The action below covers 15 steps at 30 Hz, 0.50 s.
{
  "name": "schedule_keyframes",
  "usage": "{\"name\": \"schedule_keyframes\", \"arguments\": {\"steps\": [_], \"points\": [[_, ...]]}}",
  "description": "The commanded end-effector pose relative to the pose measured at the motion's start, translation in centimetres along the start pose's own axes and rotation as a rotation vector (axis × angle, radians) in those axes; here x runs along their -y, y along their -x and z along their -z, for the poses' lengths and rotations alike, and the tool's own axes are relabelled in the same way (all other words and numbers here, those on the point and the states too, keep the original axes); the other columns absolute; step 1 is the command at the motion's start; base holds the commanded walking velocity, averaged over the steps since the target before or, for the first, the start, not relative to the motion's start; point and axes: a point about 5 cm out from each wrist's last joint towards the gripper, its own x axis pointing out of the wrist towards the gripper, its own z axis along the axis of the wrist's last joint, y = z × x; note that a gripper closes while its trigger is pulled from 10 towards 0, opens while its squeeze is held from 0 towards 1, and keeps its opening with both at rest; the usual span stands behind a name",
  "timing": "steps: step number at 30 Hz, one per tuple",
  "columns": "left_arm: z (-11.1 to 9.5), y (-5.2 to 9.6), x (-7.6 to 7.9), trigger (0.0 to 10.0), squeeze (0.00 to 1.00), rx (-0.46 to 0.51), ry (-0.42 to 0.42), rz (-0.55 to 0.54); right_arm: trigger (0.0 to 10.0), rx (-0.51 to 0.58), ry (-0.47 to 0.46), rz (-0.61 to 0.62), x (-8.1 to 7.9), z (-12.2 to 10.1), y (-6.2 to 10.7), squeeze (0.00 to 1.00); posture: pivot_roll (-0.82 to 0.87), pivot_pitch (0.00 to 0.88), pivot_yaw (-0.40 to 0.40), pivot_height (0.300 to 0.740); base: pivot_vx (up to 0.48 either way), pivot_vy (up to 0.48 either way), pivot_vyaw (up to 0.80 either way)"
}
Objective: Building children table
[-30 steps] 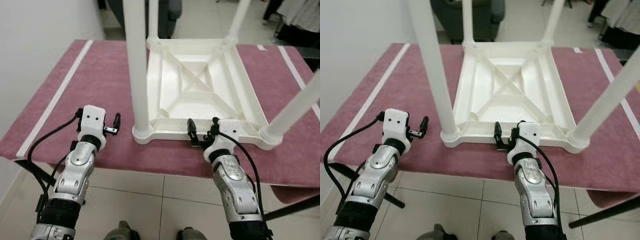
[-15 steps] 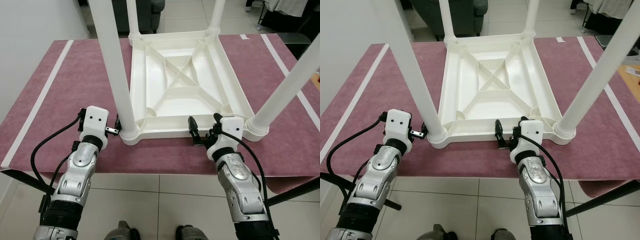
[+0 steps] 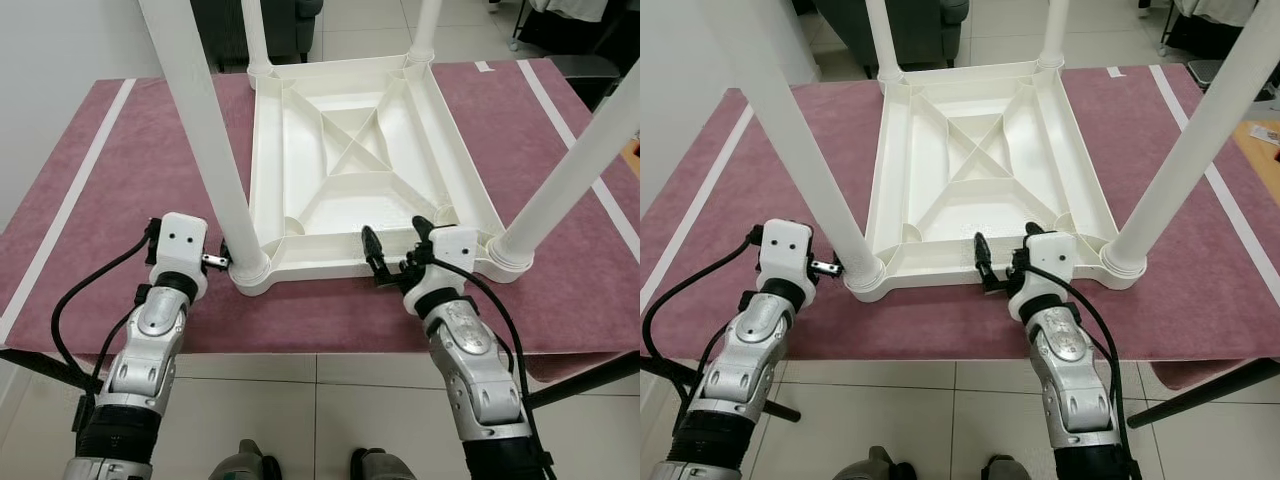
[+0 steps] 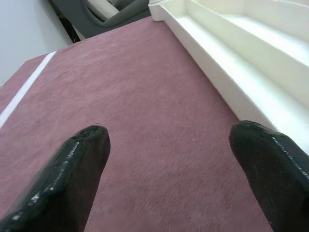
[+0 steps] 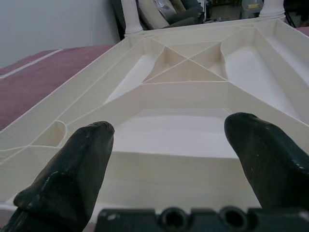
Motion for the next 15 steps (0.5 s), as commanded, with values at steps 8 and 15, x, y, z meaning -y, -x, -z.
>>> {"name": "schedule_keyframes", "arguments": {"steps": [8, 15], "points": [[2.0, 4.7, -5.2, 10.0, 0.0, -0.108, -0.287, 0.149, 10.0, -0.099, 0.014, -0.2, -0.6, 1.4, 2.3, 0.0, -0.03, 0.094, 0.11, 0.74, 0.0, 0.0, 0.0], [-0.2, 8.6, -3.9, 10.0, 0.0, -0.161, -0.258, 0.613, 10.0, -0.143, 0.01, -0.137, 1.3, 1.9, 3.6, 0.0, 0.01, 0.099, 0.092, 0.74, 0.0, 0.0, 0.0]]}}
